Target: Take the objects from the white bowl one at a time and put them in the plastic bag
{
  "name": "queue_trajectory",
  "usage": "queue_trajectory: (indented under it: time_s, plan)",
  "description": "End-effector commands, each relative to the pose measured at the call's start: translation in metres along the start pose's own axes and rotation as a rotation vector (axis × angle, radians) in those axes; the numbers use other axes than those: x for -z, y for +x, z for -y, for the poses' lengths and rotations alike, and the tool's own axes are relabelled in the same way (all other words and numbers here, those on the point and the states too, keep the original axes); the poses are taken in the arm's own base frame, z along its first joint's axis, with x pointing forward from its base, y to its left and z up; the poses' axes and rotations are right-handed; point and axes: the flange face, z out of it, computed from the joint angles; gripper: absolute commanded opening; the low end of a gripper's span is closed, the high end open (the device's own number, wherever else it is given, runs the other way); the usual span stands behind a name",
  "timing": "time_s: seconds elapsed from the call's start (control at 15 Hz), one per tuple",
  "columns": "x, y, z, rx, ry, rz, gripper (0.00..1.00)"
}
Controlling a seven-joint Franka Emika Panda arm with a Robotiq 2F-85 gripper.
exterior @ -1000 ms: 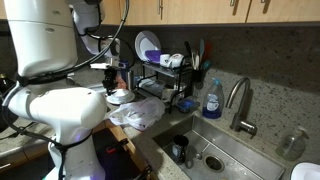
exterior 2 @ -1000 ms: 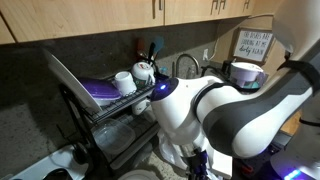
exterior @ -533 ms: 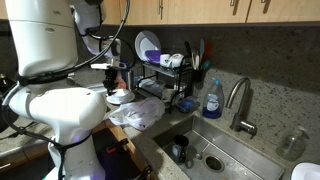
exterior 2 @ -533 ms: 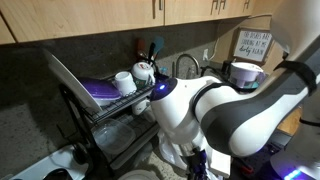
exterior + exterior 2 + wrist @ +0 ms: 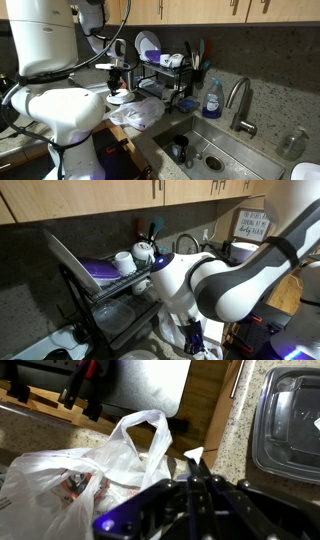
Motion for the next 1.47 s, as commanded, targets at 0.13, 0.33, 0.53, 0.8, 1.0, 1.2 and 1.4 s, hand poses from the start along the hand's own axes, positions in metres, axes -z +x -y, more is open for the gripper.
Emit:
queue_trajectory:
  time_s: [0.13, 0.33, 0.53, 0.8, 1.0, 1.2, 1.4]
  plan:
    - [-0.005, -0.025, -0.021, -0.084, 0.046, 0.057, 0.01]
    - [-0.011, -0.04, -0.035, -0.133, 0.067, 0.085, 0.01]
    - [-0.019, -0.052, -0.052, -0.183, 0.076, 0.13, 0.01]
    - [-0.032, -0.054, -0.073, -0.27, 0.064, 0.189, 0.01]
    - [-0.043, -0.048, -0.085, -0.314, 0.068, 0.228, 0.01]
    - [-0.057, -0.036, -0.096, -0.333, 0.085, 0.241, 0.01]
    - [-0.071, -0.022, -0.104, -0.352, 0.11, 0.247, 0.02]
